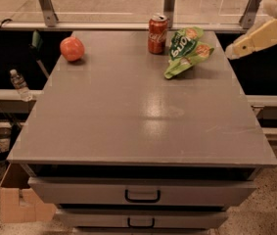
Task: Move green rice chip bag near coke can
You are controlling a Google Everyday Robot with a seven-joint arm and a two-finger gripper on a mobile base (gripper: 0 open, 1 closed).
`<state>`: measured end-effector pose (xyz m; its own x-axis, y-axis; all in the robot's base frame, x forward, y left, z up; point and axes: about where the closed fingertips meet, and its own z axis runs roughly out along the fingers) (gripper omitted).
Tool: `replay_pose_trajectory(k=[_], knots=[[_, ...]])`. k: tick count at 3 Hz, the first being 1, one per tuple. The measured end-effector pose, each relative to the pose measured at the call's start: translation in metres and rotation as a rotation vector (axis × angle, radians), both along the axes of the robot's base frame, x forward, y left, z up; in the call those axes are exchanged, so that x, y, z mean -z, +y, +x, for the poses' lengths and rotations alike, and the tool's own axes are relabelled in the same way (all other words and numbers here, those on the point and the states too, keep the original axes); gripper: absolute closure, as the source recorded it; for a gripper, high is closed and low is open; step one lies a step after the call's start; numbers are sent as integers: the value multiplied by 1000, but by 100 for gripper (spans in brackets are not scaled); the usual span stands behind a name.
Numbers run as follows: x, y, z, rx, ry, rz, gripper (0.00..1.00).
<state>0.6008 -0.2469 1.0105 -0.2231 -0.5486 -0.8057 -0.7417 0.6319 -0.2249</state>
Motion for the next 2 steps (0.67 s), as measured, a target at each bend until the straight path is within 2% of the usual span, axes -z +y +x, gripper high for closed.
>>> replay_pose_trajectory(k=[1,2], knots=[[9,4,-16,-60,39,-26,0],[9,5,-14,-56,37,-23,0]])
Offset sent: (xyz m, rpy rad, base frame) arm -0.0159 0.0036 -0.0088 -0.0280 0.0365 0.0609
